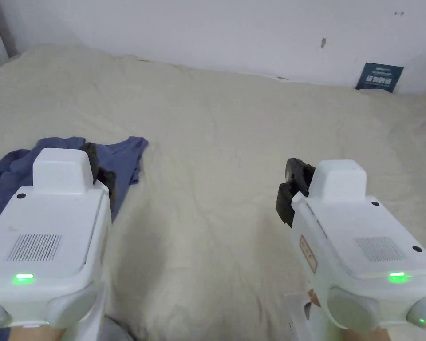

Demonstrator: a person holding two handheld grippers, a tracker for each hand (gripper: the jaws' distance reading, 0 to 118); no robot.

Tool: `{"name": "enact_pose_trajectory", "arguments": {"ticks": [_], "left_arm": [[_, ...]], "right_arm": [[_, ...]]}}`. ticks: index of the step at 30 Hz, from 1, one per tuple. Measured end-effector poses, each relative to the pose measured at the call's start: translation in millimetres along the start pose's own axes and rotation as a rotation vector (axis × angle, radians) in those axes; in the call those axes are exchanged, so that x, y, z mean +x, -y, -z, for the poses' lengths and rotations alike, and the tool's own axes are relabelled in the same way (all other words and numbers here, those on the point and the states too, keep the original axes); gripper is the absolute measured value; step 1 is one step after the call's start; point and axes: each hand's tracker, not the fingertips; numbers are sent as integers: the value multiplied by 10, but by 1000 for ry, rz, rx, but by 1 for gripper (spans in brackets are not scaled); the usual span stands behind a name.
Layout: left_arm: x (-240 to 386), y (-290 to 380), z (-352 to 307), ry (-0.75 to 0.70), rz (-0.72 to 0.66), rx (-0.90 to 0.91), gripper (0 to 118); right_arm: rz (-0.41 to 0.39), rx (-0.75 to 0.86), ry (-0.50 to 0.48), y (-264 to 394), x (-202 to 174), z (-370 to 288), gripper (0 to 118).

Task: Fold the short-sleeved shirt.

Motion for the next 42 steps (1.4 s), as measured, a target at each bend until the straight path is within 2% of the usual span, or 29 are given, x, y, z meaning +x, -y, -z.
{"name": "enact_pose_trajectory", "arguments": {"ticks": [8,19,21,22,24,27,30,35,39,42], "left_arm": [[-599,71,-177,-152,5,-23,0],[-899,161,-281,-223,-21,-60,2],[-913,166,-223,-214,-36,-91,17],[-917,167,-188,-206,-37,-106,38],[-955,161,-57,-174,-41,-149,72],[-1000,110,227,-120,-50,-224,116],[-1088,34,610,-30,-103,-274,118],[-1157,35,1582,65,-54,-400,118],[-1094,321,2556,66,5,-610,118],[-1067,656,3221,77,-71,-797,118]], "right_arm": [[-20,1,-152,-61,-585,202,1],[-31,-18,-235,-85,-932,252,1],[-35,-20,-238,-75,-928,264,2],[-37,-19,-239,-74,-927,265,1],[-41,-17,-239,-84,-922,259,2],[-43,-15,-237,-97,-885,292,1],[-42,-14,-234,-116,-845,348,2],[-45,-25,-227,-103,-796,512,1],[-48,-61,-223,-47,-765,706,1],[-72,-97,-217,36,-723,877,1]]}}
